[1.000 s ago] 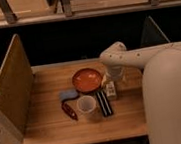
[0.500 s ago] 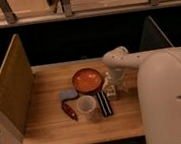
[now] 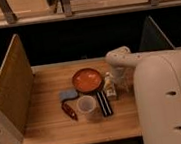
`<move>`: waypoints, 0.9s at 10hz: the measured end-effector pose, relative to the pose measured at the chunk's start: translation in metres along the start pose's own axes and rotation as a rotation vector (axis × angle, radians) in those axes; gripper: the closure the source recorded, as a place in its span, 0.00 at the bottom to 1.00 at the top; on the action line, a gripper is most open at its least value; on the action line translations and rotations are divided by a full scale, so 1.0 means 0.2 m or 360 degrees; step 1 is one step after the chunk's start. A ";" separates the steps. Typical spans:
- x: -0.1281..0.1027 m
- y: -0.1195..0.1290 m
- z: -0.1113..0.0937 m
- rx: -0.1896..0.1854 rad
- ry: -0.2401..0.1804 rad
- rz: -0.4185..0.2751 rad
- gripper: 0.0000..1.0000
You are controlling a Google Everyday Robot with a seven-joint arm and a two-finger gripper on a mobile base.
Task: Place the bottle in the ceramic bowl
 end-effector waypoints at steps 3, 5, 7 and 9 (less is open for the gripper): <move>-0.04 0.05 0.01 -0.0036 -0.0029 -0.0047 0.48; -0.04 0.06 0.01 -0.0066 -0.0043 -0.0060 0.71; -0.06 0.06 -0.01 -0.0083 -0.0085 -0.0064 0.88; -0.11 0.03 -0.20 -0.0073 -0.0228 -0.0062 1.00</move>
